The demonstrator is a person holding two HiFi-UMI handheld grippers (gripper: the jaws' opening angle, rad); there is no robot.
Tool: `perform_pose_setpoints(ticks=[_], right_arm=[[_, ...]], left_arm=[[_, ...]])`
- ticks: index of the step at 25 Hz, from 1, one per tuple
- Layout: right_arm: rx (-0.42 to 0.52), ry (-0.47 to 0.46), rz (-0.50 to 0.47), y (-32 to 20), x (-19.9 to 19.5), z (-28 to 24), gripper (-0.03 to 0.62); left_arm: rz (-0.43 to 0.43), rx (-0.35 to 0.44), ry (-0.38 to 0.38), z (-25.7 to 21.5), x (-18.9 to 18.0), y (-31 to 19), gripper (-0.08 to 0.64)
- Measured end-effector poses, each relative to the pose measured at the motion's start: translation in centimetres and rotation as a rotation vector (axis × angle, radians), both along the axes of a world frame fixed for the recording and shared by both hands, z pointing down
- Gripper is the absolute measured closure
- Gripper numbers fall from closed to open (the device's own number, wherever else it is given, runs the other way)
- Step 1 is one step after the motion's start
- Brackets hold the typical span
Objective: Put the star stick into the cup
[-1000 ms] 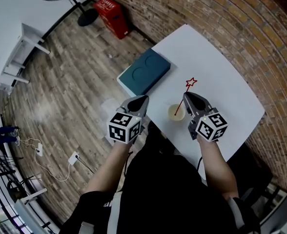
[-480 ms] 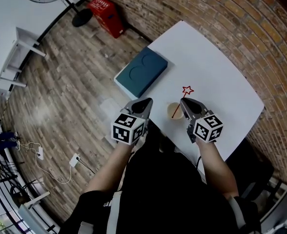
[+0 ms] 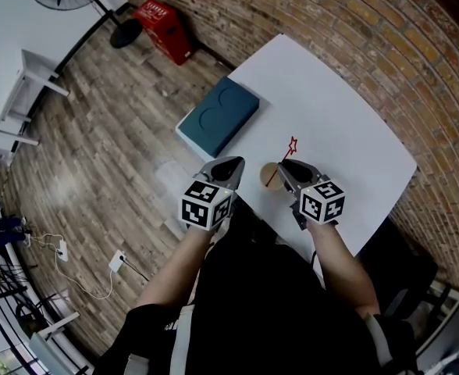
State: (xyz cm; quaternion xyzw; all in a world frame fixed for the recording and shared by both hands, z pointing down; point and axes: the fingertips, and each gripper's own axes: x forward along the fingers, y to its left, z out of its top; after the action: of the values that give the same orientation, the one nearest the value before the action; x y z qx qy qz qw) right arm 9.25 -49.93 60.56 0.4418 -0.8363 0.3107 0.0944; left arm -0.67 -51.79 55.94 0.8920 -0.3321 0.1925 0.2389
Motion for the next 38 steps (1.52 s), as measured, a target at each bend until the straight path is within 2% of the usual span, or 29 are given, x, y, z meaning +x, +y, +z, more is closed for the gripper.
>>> perform_pose_setpoints(ticks=[4,8,14,18,21,23,27,32,35,38], right_arm=[[-0.019,0.006,-0.007,0.5,0.4,0.3,0.469],[-0.026,0.0,-0.002,1.2,1.2,0.1,0.453],[0.009,-0.018,0.009,2.4,3.0,-1.3,0.454],[0.065,-0.031,0.028,3.3,5.4,-2.9,0.501],[0.086,-0.029,0.053,4.2,7.5,-3.8,0.523],[0.114,-0.012,0.066,4.3,8.9,-4.5,0.531],[0.204,0.037,0.072,3.5,9.9,-7.3,0.531],[0.317,0.109,0.025,2.4,8.5,-11.5,0.535],[0.382,0.135,0.017,1.4,7.3,-13.9,0.584],[0.43,0.2,-0.009,0.2,5.5,-16.0,0.592]], left_arm=[[-0.001,0.008,-0.003,-0.4,0.5,0.3,0.555],[-0.01,0.016,-0.006,-1.0,0.9,0.8,0.555],[-0.055,0.05,-0.015,-2.3,0.7,1.6,0.555],[-0.083,0.066,-0.024,-2.8,0.7,2.4,0.555],[-0.076,0.089,-0.066,-3.4,0.1,2.2,0.555],[-0.09,0.129,-0.086,-4.8,-0.7,1.1,0.555],[-0.117,0.196,-0.072,-7.9,-1.8,-0.6,0.555],[-0.111,0.203,-0.039,-8.3,-2.4,-1.2,0.555],[-0.102,0.214,-0.027,-8.6,-3.5,-1.8,0.555],[-0.105,0.261,-0.022,-10.0,-5.4,-3.1,0.555]])
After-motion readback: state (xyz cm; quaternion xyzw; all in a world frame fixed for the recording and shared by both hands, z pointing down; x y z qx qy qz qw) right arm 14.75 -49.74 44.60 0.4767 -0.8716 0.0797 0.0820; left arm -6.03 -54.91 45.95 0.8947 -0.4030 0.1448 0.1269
